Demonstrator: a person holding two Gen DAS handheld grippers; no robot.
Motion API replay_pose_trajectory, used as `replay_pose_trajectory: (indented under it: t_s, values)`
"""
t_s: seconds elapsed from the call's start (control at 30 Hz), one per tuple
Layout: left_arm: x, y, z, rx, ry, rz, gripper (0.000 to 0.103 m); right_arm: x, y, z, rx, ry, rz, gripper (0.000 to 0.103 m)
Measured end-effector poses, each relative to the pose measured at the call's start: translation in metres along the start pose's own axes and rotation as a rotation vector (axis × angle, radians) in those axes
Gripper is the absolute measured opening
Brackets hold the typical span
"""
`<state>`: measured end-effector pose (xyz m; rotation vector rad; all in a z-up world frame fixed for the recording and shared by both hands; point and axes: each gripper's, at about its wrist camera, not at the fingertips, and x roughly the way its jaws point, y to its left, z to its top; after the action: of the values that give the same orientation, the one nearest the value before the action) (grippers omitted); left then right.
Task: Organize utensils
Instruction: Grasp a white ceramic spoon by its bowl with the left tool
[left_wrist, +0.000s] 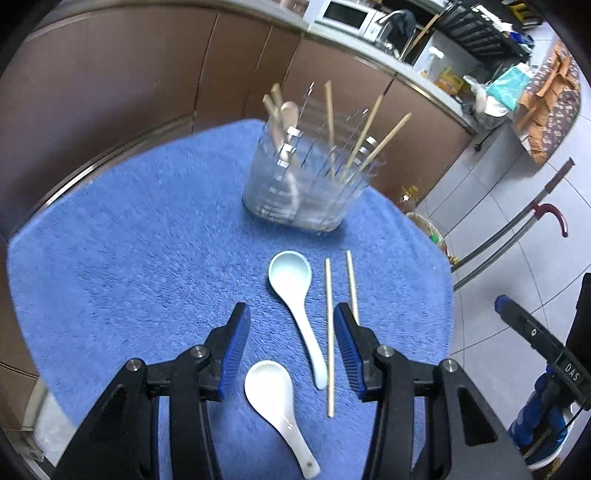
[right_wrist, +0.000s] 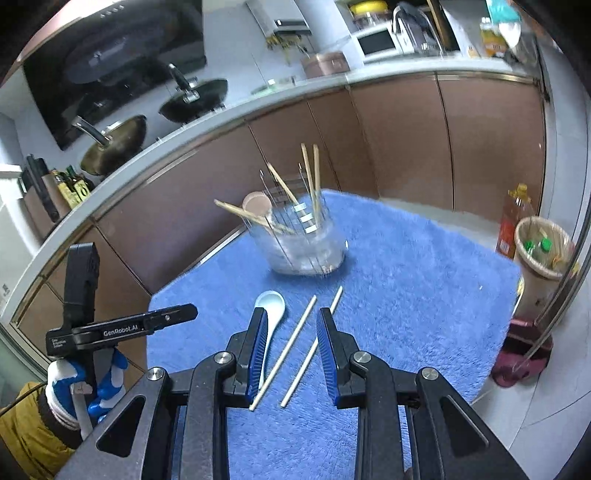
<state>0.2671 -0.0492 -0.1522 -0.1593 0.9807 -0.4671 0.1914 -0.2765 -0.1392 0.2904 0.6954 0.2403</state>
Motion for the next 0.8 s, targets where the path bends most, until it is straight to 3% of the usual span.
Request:
replay_pose_trajectory:
  t_s: [0.4, 0.8]
  values:
    - [0.068, 0.016, 0.028, 0.062, 0.082, -0.053, 0.045, 0.084, -0.003, -0.005, 0.024, 0.173, 0.027, 0.026]
    - [0.127, 0.015, 0.047, 0.117, 0.169, -0.126, 0.043, 0.120, -0.012, 0.002, 0.020, 0.247, 0.006, 0.026]
